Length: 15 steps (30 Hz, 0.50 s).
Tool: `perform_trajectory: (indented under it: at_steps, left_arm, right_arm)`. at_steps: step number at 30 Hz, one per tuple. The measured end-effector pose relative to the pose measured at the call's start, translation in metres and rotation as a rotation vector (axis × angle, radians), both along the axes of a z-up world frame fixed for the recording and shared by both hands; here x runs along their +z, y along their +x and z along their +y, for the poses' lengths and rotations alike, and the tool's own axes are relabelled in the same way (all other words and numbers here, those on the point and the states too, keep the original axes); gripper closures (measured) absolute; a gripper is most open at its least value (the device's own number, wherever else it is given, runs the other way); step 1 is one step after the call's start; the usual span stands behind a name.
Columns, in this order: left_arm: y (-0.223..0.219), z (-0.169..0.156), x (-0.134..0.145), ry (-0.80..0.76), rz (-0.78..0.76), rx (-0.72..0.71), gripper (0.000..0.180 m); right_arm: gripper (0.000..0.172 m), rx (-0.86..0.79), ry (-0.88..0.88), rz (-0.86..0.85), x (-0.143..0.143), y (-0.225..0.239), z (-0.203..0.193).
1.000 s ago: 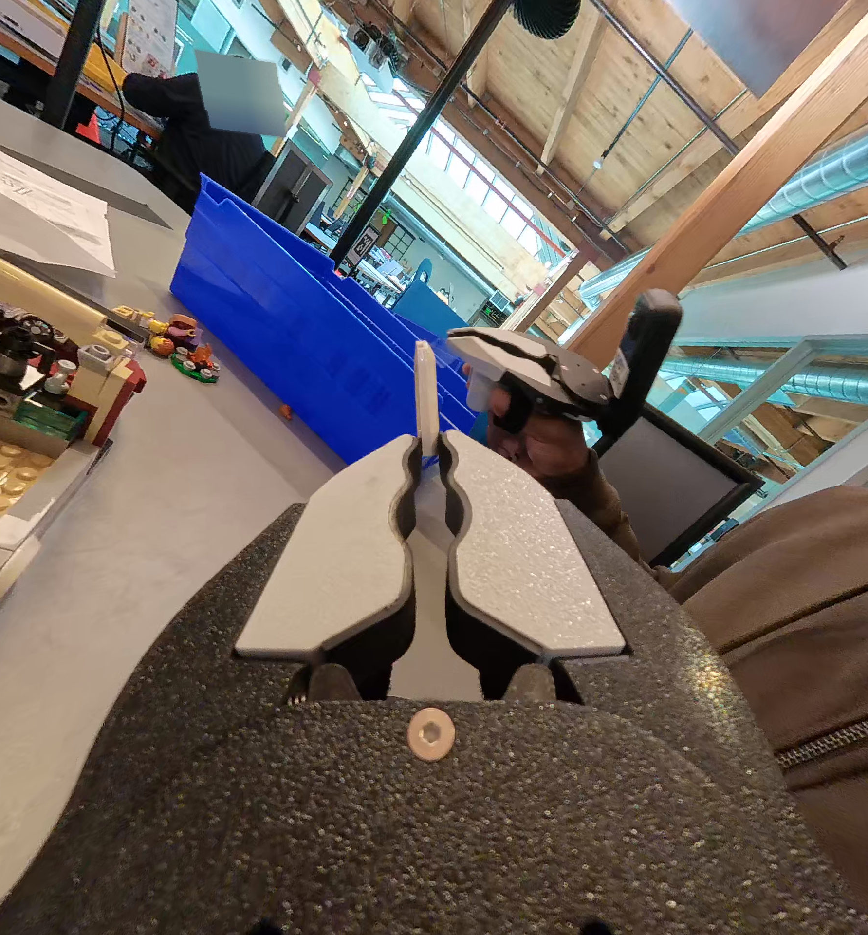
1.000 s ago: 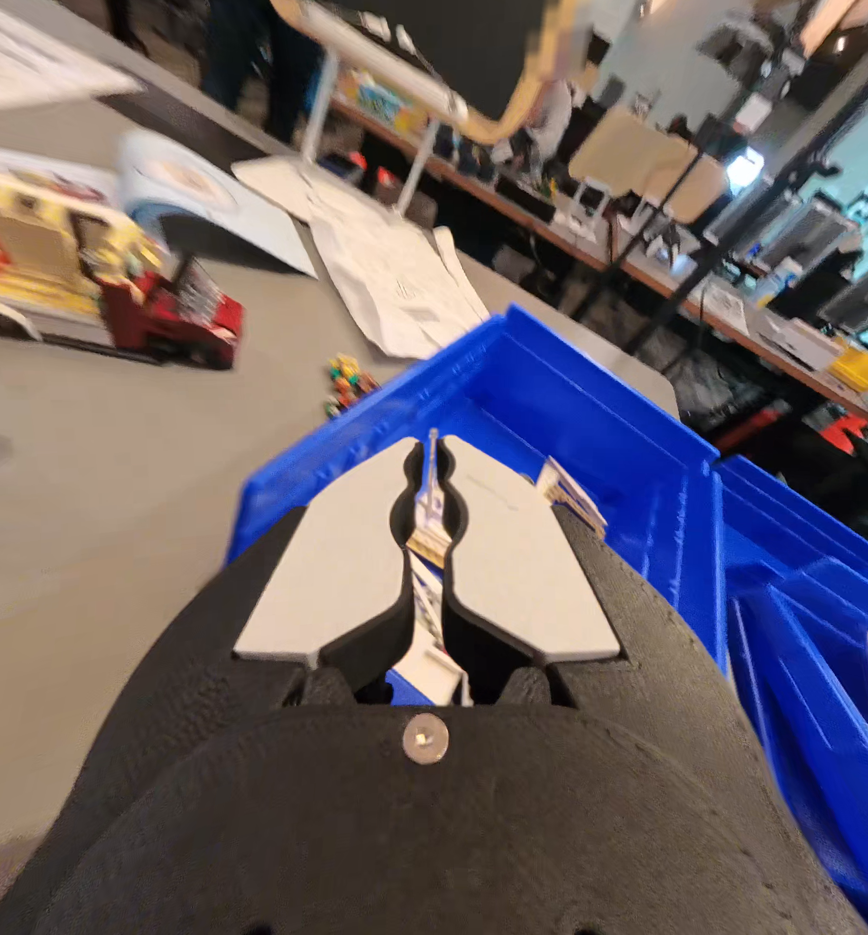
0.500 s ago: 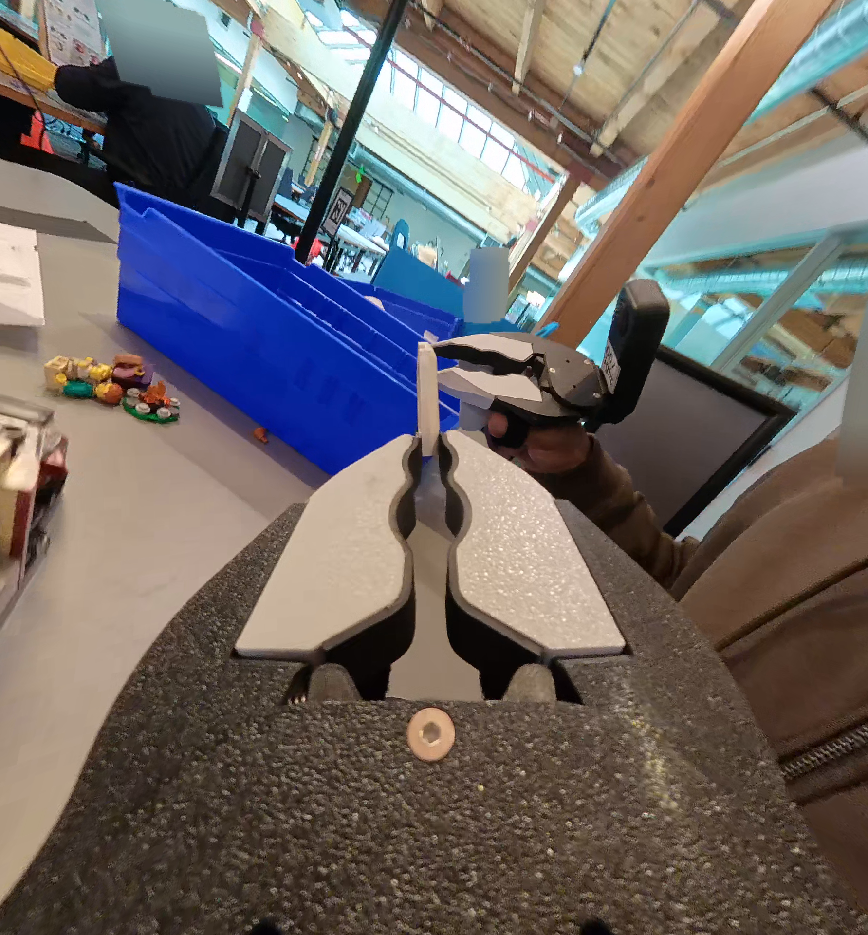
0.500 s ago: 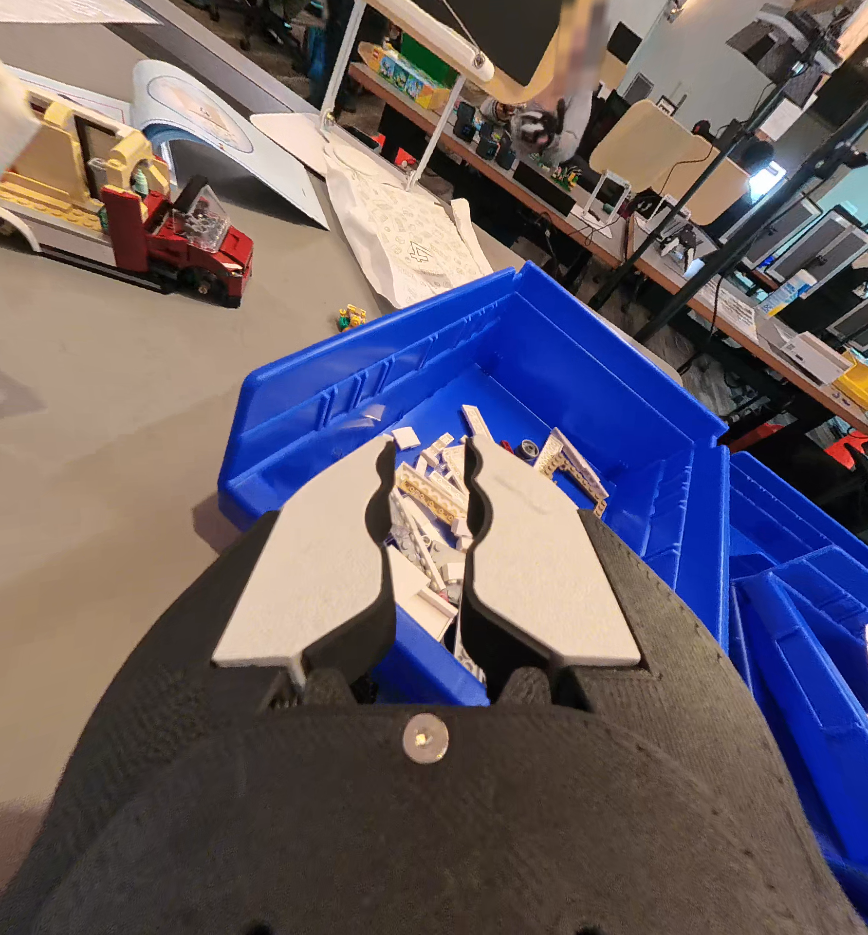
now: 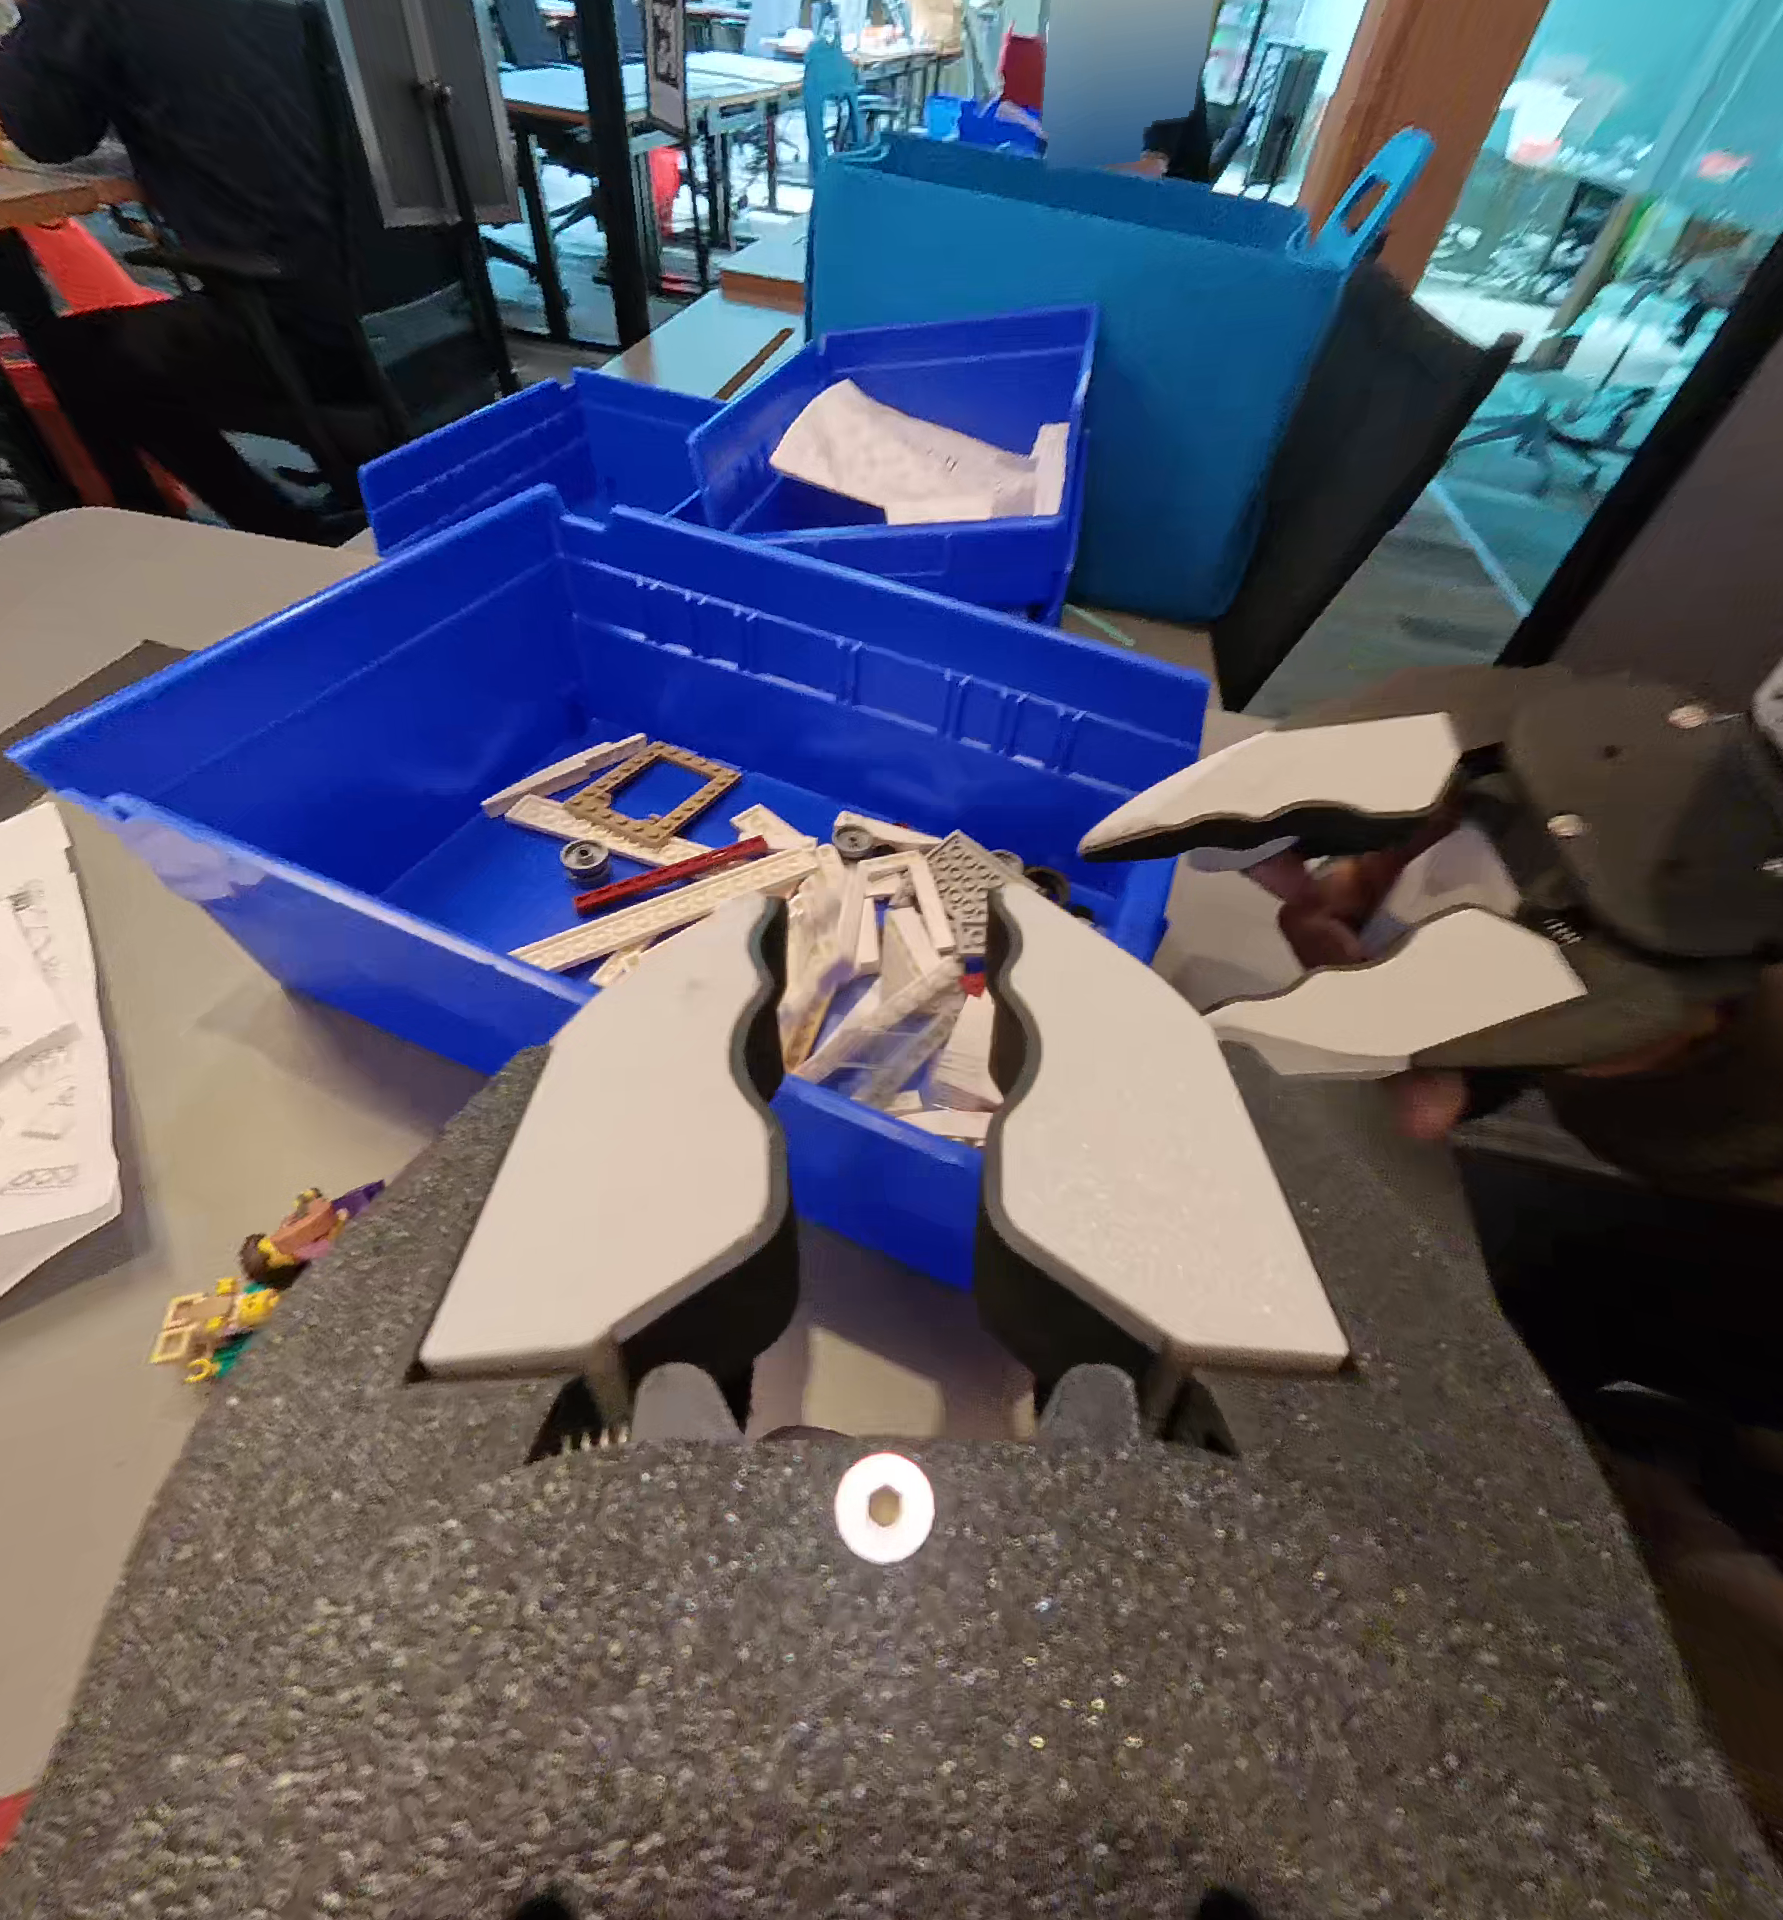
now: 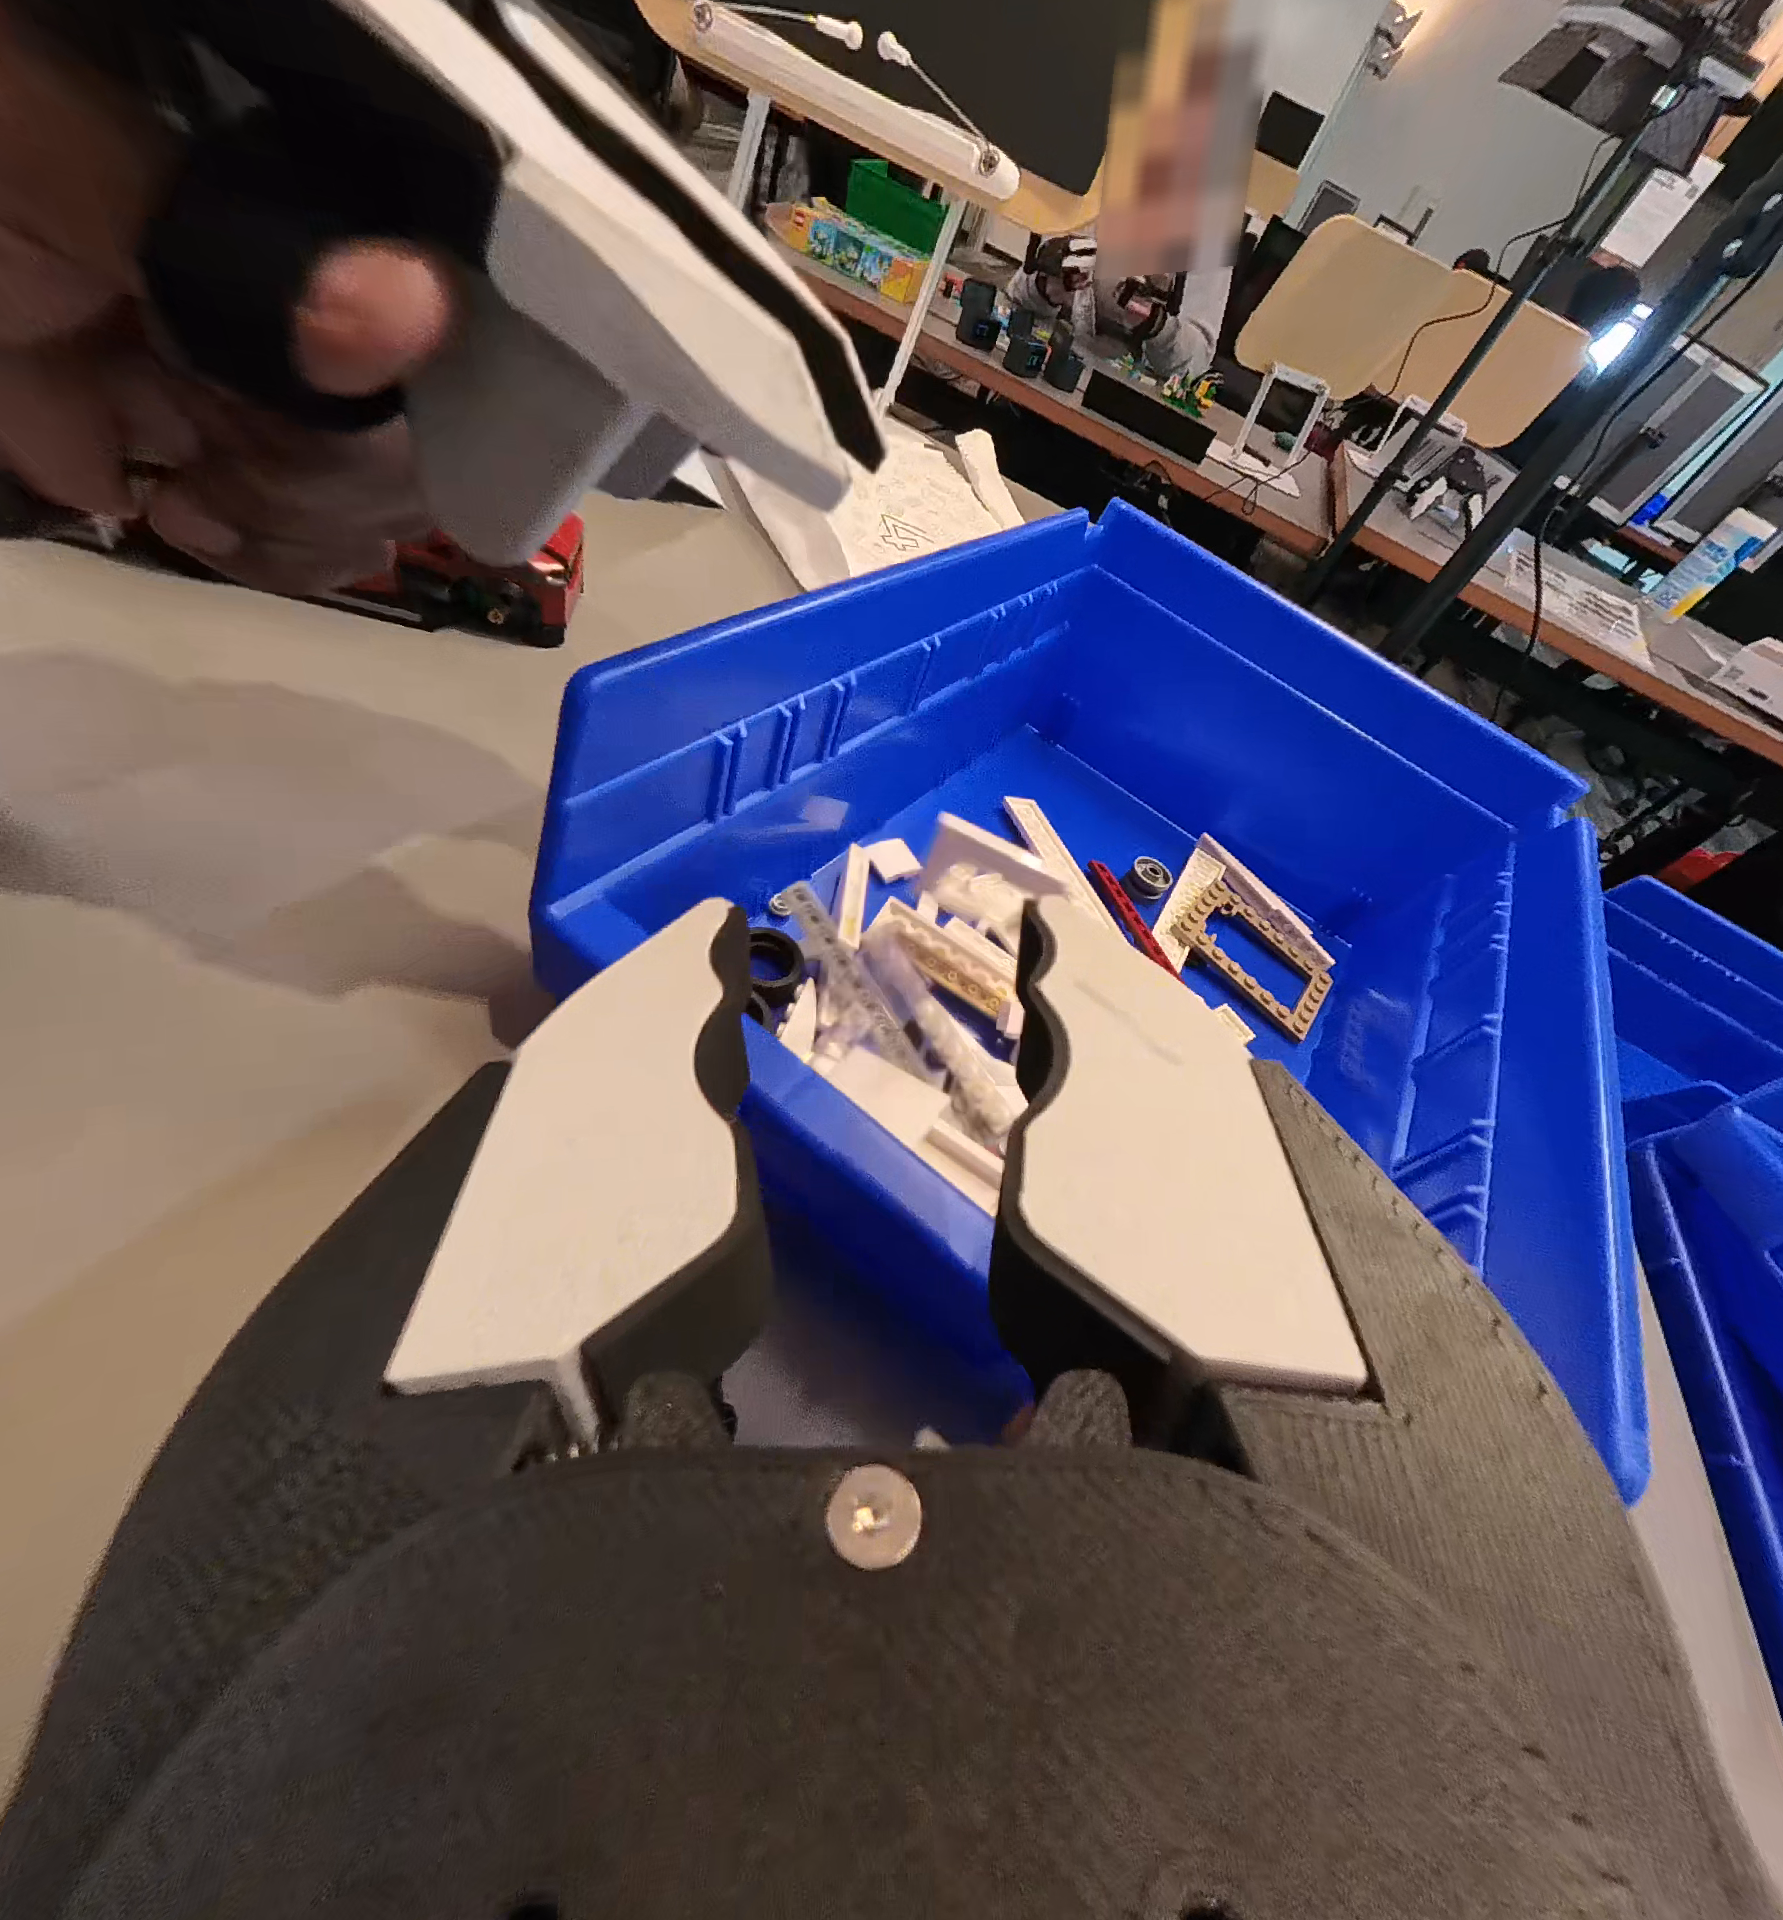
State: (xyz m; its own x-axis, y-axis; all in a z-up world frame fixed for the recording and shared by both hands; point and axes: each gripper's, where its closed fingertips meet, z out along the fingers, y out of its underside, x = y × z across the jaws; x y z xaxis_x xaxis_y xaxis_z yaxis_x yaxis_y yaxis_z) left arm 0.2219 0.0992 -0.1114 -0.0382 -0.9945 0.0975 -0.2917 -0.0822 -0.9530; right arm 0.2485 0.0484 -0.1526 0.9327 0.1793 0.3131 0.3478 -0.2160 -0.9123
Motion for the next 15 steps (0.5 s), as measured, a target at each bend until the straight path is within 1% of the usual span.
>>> perform_trajectory:
  at_steps: [2, 4, 8, 12, 15]
  left_arm:
    - [-0.005, 0.005, -0.006, 0.029, 0.002, 0.031, 0.140]
    - [-0.017, 0.009, -0.011, 0.048, -0.005, 0.052, 0.140]
    - [-0.058, 0.025, -0.027, 0.113, 0.060, 0.124, 0.135]
    - [-0.111, 0.047, -0.042, 0.229, 0.174, 0.239, 0.126]
    - [-0.150, 0.062, -0.046, 0.289, 0.224, 0.332, 0.121]
  right_arm:
    - [0.122, 0.006, 0.010, 0.003, 0.001, -0.001, -0.004]
    - [0.126, 0.025, 0.021, 0.007, 0.002, -0.003, -0.007]
    - [0.127, 0.074, 0.043, 0.018, 0.008, -0.019, -0.009]
    - [0.130, 0.173, 0.020, 0.011, 0.009, -0.055, -0.005]
    - [0.131, 0.261, -0.002, 0.000, 0.006, -0.090, 0.001]
